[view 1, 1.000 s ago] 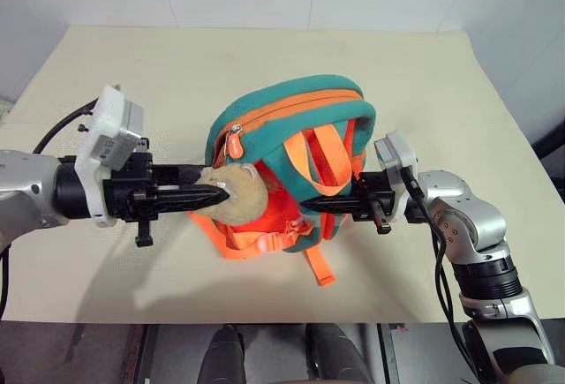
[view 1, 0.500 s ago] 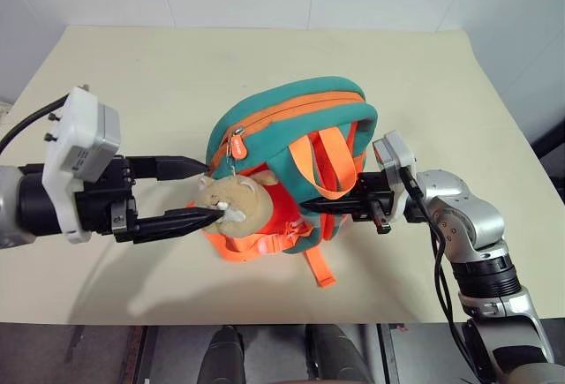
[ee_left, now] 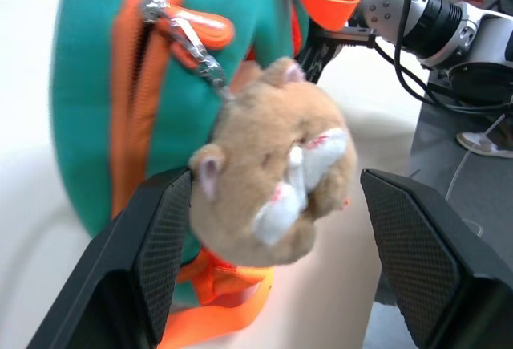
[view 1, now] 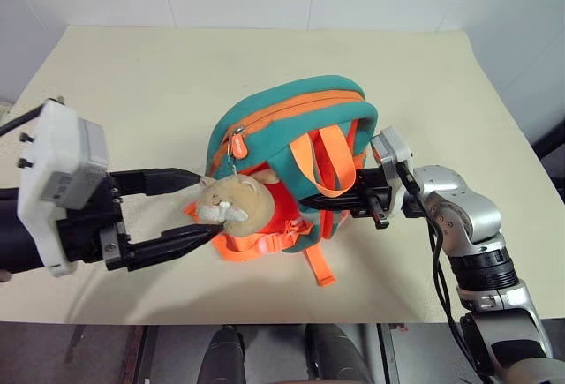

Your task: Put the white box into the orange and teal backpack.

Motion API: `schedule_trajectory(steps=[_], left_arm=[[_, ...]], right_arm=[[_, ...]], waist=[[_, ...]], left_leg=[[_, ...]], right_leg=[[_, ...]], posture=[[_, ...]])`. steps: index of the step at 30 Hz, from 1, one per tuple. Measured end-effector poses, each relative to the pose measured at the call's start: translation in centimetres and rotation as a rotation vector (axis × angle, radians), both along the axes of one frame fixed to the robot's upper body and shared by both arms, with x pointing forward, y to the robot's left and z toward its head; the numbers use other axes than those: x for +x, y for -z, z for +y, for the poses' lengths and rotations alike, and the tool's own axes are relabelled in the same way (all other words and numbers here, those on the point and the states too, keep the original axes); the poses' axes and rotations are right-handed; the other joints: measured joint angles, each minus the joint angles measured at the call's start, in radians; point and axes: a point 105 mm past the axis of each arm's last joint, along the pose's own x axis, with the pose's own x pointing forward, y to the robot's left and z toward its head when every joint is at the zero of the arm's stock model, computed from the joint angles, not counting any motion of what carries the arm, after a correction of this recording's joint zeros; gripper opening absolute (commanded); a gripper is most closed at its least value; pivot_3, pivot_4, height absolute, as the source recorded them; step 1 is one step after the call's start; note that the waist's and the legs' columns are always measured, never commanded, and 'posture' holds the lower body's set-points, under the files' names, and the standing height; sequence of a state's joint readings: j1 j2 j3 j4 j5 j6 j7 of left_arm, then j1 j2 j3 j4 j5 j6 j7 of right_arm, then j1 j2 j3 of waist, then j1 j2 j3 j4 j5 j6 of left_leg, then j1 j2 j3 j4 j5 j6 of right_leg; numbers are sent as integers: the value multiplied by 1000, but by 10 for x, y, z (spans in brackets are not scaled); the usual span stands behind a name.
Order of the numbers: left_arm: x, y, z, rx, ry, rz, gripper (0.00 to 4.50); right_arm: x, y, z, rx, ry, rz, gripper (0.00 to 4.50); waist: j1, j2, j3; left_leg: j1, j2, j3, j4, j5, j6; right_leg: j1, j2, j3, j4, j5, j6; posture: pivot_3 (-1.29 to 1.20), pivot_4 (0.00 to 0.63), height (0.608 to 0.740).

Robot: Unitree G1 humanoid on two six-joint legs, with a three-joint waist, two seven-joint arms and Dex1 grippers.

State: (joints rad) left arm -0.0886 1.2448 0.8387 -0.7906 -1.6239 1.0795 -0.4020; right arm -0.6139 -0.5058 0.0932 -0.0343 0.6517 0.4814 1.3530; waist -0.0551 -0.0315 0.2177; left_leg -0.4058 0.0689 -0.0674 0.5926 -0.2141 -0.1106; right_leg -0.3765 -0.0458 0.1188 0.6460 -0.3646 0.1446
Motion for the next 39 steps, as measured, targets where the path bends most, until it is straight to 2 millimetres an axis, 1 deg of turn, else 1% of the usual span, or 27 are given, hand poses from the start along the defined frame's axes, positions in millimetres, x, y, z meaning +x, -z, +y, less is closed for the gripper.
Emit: schedule_trajectory(steps=[3, 5, 7, 13, 15, 16, 22, 25, 30, 32, 35, 39], left_arm=[[3, 2, -9, 3, 2, -38, 3572], [4, 4, -19, 44, 22, -91, 3572], [6, 6, -23, 76, 31, -126, 3572], [19, 15, -26, 171, 13, -165, 3572], [25, 22, -22, 283, -6, -180, 3572], [27, 23, -21, 310, -8, -193, 3572], [39, 23, -24, 325, -11, -278, 3572], [43, 26, -26, 340, -4, -290, 2973], [49, 27, -32, 319, 7, -312, 1547], [49, 28, -32, 320, 7, -308, 1111], [49, 28, -31, 323, 10, -296, 764], [46, 23, -29, 276, 17, -247, 698]], right_arm=[[1, 0, 0, -2, 0, 0, 0], [1, 0, 1, -2, -1, 0, 0], [1, 0, 1, -2, -2, 0, 0], [3, 1, 1, -6, 3, 4, 0], [4, 0, 3, -7, 1, 1, 0], [5, -1, 3, -8, 1, -1, 0], [6, -1, 6, -4, -2, -2, 0], [6, 0, 6, -6, -1, -1, 0], [6, 0, 7, -5, 1, 0, 0], [6, 0, 7, -5, 2, 0, 0], [6, 0, 7, -6, 2, 0, 0], [4, 1, 7, -5, 1, 1, 0]], waist=[[3, 0, 0], [3, 0, 0], [3, 0, 0], [2, 0, 0], [1, 0, 0], [1, 0, 0], [2, 0, 0], [2, 0, 0], [2, 0, 0], [2, 0, 0], [2, 0, 0], [2, 0, 0]], left_leg=[[0, 0, 0, 0, 0, 0], [0, 0, 0, 0, 0, 0], [0, 0, 0, 0, 0, 0], [0, 0, 0, 0, 0, 0], [0, 0, 1, 0, 0, 0], [0, 0, 1, 0, 0, 0], [0, 0, 1, 0, 0, 0], [0, 0, 1, 0, 0, 0], [0, 0, 1, 0, 0, 0], [0, 0, 1, 0, 0, 0], [0, 0, 1, 0, 0, 0], [0, 0, 1, 1, 0, 0]], right_leg=[[0, 0, 0, -1, 0, 0], [0, 0, 0, -1, 0, 0], [0, 0, 0, -1, 0, 0], [0, 0, 0, -1, 0, 0], [0, 0, 1, -1, 0, 0], [0, 0, 1, -1, 0, 0], [0, 0, 0, -1, 0, 0], [0, 0, 0, -1, 0, 0], [0, 0, 0, -1, 1, 1], [0, 0, 0, -1, 1, 1], [0, 0, 0, -1, 1, 1], [0, 0, 0, 0, 0, 1]], posture=[[0, 150, 740], [0, 150, 740], [0, 150, 740], [0, 150, 740], [0, 150, 740], [0, 150, 740], [0, 150, 740], [0, 150, 740], [0, 150, 740], [0, 150, 740], [0, 150, 740], [0, 150, 740]])
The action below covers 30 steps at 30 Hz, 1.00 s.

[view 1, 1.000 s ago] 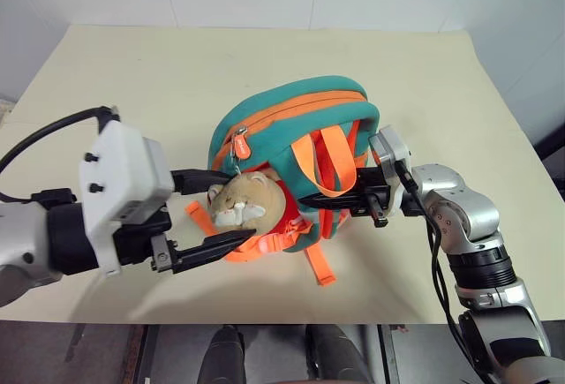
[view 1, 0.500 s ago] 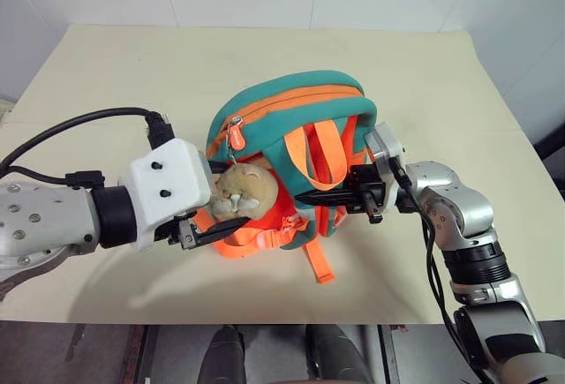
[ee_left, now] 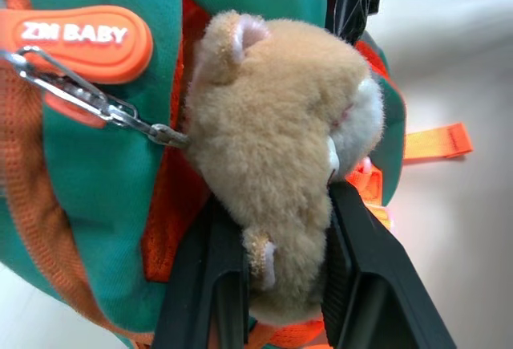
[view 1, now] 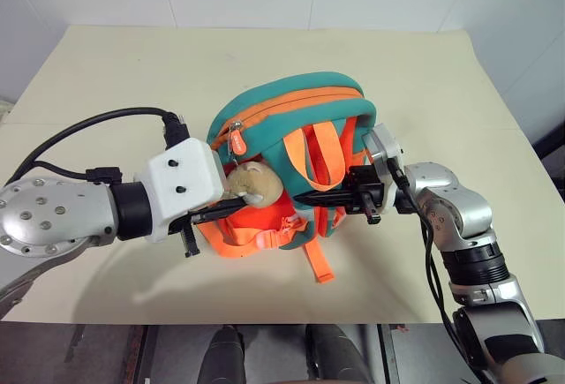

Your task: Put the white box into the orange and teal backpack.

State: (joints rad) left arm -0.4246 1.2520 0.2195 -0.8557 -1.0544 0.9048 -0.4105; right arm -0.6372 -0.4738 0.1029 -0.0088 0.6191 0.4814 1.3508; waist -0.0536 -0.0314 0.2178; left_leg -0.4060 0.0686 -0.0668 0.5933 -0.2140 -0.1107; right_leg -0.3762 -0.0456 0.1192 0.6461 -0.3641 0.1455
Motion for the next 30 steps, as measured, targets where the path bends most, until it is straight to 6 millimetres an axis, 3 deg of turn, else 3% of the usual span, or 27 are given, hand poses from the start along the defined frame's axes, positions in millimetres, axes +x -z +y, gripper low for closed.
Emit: schedule_trajectory(steps=[9, 20, 30], left_arm=[[-11, -32, 15, -111, 34, 56, 674], [-21, -54, 37, -333, 87, 122, 670], [-22, -41, 70, -467, 16, 237, 642]], right_arm=[[-8, 0, -1, 18, -8, 2, 0], [-12, 3, -1, 23, -5, 22, 0], [-16, 2, 0, 19, -5, 6, 0]], waist=[[-3, 0, 0], [-2, 0, 0], [-5, 0, 0]], left_leg=[[0, 0, 0, 0, 0, 0], [0, 0, 0, -1, 0, 0], [0, 0, 0, -1, 0, 0]], right_leg=[[0, 0, 0, 0, 0, 0], [0, 0, 0, 0, 0, 0], [-1, 0, 0, 0, -1, -1]], posture=[[0, 150, 740], [0, 150, 740], [0, 150, 740]])
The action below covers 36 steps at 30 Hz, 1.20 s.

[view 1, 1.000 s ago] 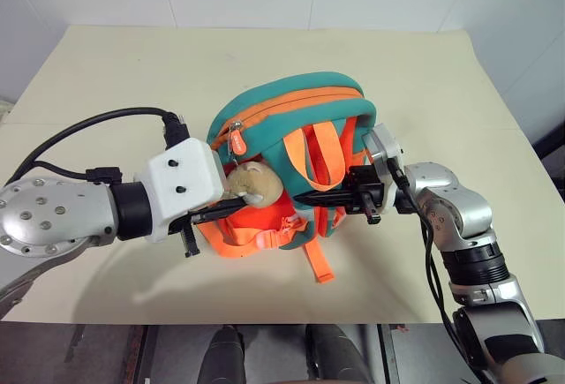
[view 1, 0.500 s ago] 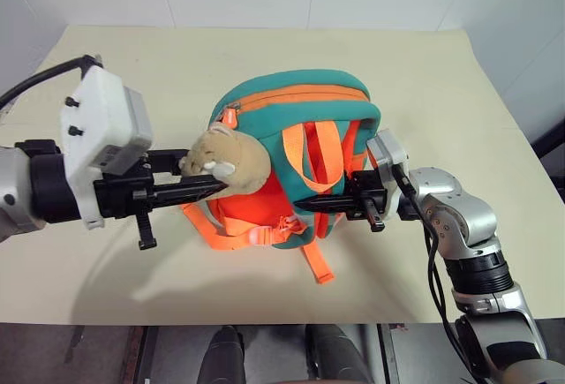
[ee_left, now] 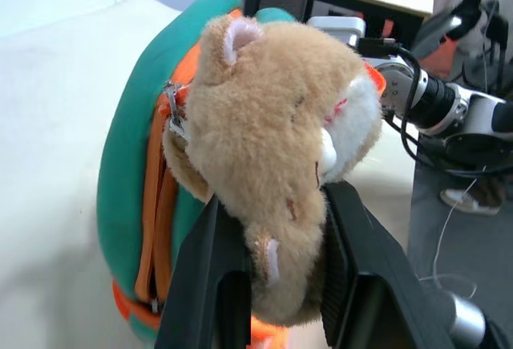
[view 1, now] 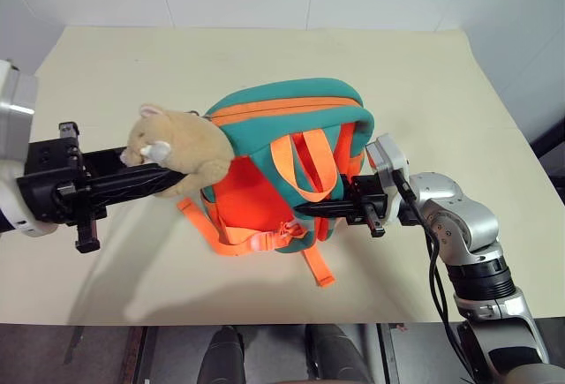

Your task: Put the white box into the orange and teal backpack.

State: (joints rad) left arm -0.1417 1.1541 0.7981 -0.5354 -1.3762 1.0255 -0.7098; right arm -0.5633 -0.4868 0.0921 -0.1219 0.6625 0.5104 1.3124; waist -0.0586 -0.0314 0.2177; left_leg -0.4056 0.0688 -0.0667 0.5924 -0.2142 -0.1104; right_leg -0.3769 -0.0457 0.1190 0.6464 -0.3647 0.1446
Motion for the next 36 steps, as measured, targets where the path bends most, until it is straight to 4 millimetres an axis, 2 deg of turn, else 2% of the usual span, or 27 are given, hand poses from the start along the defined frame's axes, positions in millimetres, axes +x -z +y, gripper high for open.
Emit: schedule_trajectory(steps=[4, 16, 24, 36], left_arm=[[0, 5, 14, -12, -42, 32, 635], [7, 46, 48, 99, -104, 154, 617], [19, 79, 56, 209, -75, 235, 598], [34, 117, 49, 340, 25, 299, 582]], right_arm=[[-1, 0, 0, 0, 0, -1, 0], [-2, 1, -1, -4, 1, 0, 0], [-1, 1, -2, -6, 3, 2, 0], [-1, 2, -2, -7, 7, 9, 0]], waist=[[-1, 0, 0], [-1, 0, 0], [-1, 0, 0], [0, 0, 0]], left_leg=[[0, 0, 0, -1, 0, 0], [1, 0, 1, -3, 0, 0], [0, 0, 1, -4, 0, 0], [0, 0, 1, -4, 0, 0]], right_leg=[[0, 0, 0, 0, 0, 0], [-1, 0, 0, -1, -1, -2], [-1, 0, 0, -2, -1, -2], [-1, 0, 0, -1, -1, -2]], posture=[[0, 150, 740], [0, 150, 740], [0, 150, 740], [0, 150, 740]])
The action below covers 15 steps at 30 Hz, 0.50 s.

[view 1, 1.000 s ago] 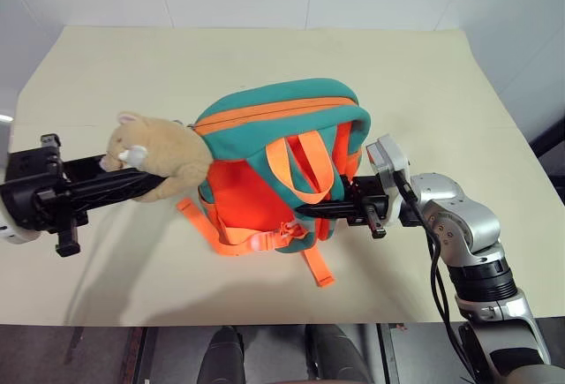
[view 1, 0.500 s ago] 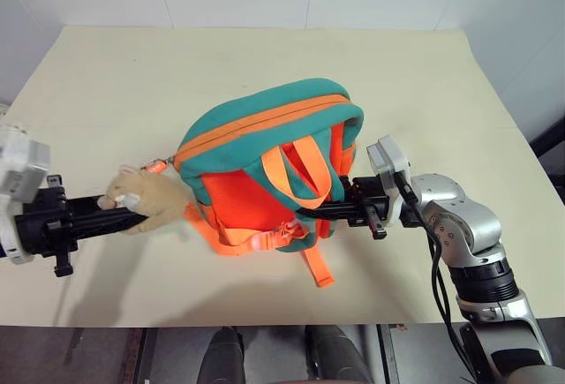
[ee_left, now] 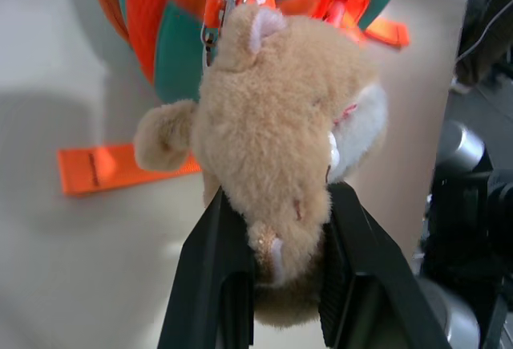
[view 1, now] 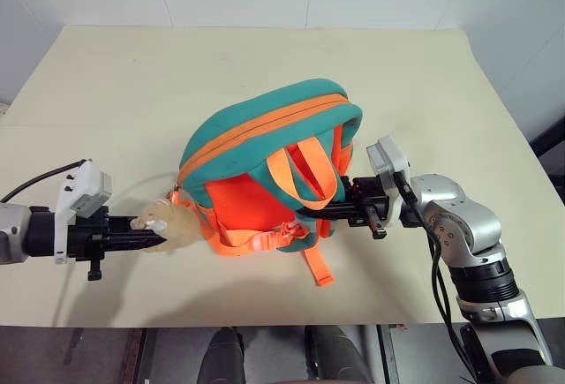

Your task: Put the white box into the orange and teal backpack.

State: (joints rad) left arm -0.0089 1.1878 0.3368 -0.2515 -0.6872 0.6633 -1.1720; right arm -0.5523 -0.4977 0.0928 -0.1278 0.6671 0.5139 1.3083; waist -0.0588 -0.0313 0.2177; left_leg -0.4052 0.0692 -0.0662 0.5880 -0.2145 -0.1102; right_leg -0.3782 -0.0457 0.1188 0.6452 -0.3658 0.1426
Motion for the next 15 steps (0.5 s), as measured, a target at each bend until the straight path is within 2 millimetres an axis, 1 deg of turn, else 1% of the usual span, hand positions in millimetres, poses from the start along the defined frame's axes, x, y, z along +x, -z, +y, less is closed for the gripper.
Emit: schedule_trajectory(steps=[6, 11, 15], left_arm=[[9, 11, -7, 36, 53, 16, 581], [18, 19, -11, 41, 67, -8, 581], [33, 23, -13, 40, 51, -59, 581]], right_arm=[[-6, -1, 3, 6, -15, 24, 0], [-19, -3, 7, 19, -51, 46, 0], [-27, -4, 9, 27, -72, 72, 0]], waist=[[2, 0, 0], [3, 0, 0], [6, 0, 0]], left_leg=[[0, 0, 0, 0, 0, 0], [0, 0, 0, 1, 0, 0], [0, 0, 0, 3, 0, 0]], right_leg=[[0, 0, 0, 0, 0, 0], [0, 0, 0, 1, 0, 0], [1, 0, -1, 2, 0, 1]], posture=[[0, 150, 740], [0, 150, 740], [0, 150, 740]])
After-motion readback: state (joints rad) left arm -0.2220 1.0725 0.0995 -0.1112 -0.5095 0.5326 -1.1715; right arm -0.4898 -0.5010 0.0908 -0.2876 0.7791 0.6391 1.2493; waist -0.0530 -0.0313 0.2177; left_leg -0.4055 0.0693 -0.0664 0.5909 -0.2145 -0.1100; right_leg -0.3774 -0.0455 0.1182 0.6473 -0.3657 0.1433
